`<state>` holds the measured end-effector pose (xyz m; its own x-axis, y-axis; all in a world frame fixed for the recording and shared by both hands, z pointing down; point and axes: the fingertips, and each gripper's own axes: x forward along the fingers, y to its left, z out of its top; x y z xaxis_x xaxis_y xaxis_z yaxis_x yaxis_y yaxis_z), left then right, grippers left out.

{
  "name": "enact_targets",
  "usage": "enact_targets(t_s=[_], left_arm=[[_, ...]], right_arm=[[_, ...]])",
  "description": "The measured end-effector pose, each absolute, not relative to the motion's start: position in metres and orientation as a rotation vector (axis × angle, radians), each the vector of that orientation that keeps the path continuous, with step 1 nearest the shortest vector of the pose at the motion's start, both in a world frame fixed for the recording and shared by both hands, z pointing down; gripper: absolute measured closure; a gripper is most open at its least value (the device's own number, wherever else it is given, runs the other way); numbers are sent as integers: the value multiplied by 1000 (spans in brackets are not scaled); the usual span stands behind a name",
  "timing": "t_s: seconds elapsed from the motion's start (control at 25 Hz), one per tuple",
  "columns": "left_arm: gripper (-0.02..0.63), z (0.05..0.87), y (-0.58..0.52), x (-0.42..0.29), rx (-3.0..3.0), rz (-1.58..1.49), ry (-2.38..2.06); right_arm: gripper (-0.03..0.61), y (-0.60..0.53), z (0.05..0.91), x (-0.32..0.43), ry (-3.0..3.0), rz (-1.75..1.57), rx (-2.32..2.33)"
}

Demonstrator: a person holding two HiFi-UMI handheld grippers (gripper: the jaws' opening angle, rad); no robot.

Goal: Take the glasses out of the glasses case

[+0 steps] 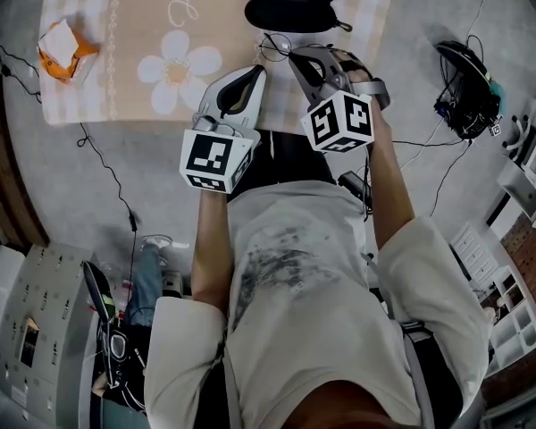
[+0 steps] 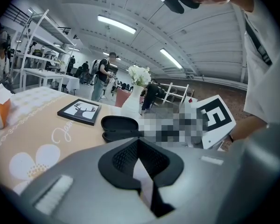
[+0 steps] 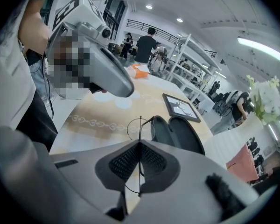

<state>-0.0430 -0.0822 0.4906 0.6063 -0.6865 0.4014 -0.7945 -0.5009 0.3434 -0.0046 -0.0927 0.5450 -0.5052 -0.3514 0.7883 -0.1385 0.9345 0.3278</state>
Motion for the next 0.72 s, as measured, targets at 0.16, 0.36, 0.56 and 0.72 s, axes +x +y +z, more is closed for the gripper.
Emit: enact_targets(t_s=[0.16, 0.36, 0.56, 0.72], left_arm=[[606, 496, -78, -41, 2329, 303, -1161], [606, 502, -75, -38, 2323, 319, -1150], [606, 505, -73, -35, 2317, 328, -1147], [606, 507, -73, -34, 2313, 334, -1145]], right_arm=[[560, -87, 552, -5, -2106, -254, 337], [560, -81, 562, -4, -2115, -225, 319], [560, -77, 571, -3, -2123, -201, 299], [560, -76, 577, -2, -2125, -189, 289]])
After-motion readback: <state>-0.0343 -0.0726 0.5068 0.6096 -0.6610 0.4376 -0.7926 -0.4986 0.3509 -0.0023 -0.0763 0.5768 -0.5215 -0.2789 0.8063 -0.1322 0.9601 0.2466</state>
